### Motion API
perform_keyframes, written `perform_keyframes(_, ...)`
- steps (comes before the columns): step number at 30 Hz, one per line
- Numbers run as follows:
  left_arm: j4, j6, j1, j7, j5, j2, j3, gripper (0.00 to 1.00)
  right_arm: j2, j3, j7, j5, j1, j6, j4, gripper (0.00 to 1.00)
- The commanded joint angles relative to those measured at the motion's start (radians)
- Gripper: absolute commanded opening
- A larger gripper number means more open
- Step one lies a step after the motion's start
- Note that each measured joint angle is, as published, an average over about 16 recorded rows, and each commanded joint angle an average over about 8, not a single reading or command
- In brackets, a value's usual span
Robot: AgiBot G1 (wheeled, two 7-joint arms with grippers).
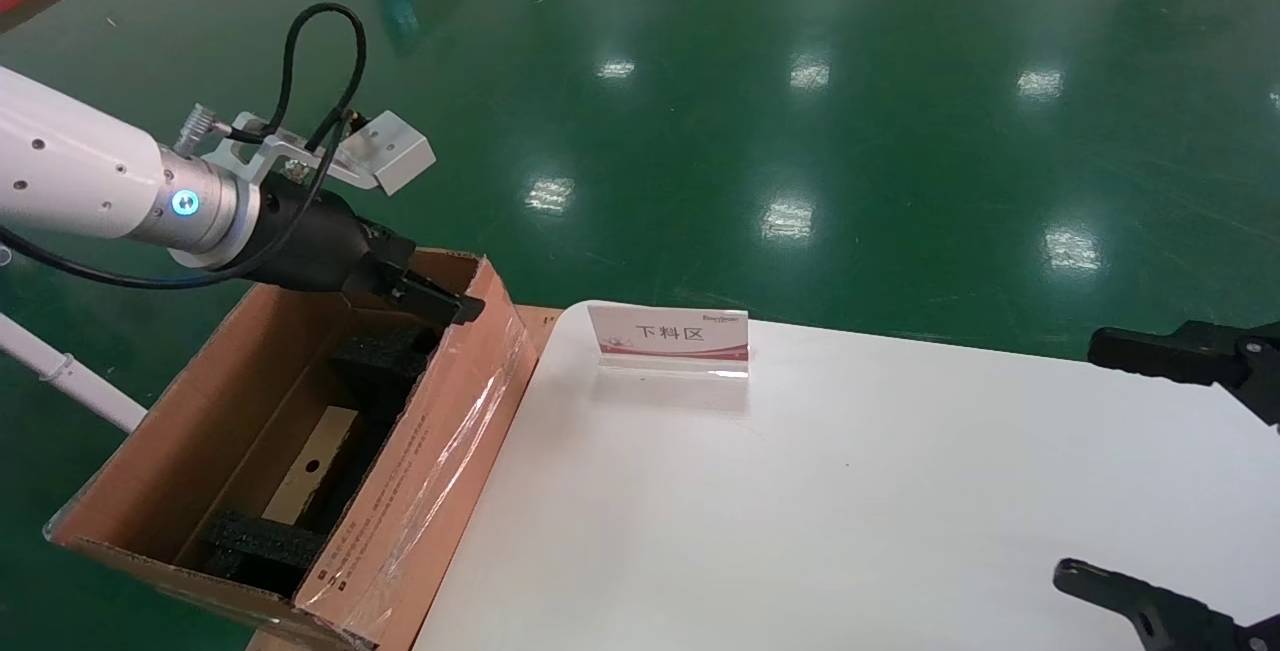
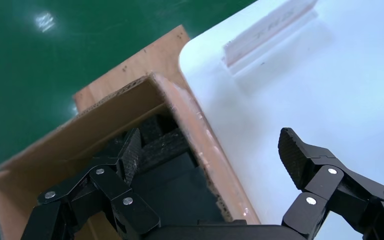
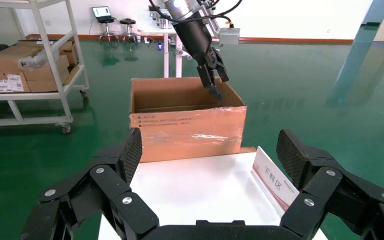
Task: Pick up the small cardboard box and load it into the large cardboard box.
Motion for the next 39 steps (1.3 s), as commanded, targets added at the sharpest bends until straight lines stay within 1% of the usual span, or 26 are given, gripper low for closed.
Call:
perform_keyframes(1, 0.001, 0.006, 0.014, 0.012, -0.011, 0.001, -0.020, 1.00, 0.000, 0.000, 0.000, 0.000, 0.000, 0.000, 0.000, 1.00)
perform_keyframes(38, 0.050, 0.351, 0.800, 0.728, -0.452, 0.067, -1.061, 1.00, 0.001, -0.002, -0.001, 0.001, 0.001, 0.000, -0.001, 1.00)
perform_keyframes(39, 0.051, 0.356, 0.811, 0.738, -0.458, 0.068, -1.075, 1.00, 0.001, -0.002, -0.001, 0.001, 0.001, 0.000, -0.001, 1.00)
